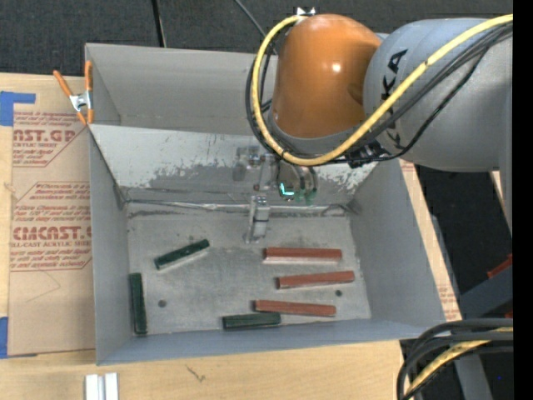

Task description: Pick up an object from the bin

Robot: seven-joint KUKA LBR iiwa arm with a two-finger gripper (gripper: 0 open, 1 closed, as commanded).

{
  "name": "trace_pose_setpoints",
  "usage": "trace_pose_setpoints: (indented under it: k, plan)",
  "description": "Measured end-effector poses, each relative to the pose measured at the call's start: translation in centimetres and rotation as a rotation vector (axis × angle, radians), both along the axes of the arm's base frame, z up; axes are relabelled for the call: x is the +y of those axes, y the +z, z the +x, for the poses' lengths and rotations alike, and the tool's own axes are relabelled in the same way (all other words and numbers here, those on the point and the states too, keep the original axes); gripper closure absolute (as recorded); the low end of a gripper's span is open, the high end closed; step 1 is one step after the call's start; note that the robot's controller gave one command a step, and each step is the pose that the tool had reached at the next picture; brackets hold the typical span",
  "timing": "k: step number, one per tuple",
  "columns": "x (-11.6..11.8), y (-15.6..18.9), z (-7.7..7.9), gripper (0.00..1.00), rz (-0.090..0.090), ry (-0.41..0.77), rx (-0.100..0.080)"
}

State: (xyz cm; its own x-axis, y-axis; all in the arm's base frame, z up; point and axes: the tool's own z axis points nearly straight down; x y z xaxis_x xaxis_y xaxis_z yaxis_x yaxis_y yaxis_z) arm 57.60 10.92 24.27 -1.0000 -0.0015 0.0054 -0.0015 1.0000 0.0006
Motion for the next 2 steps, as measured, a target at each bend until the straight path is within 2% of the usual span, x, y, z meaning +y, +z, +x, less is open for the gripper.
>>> trace_pose_setpoints:
  k: [2]
  plan:
    - [-0.04,0.35,0.17,0.00,0.001,0.001,-0.008]
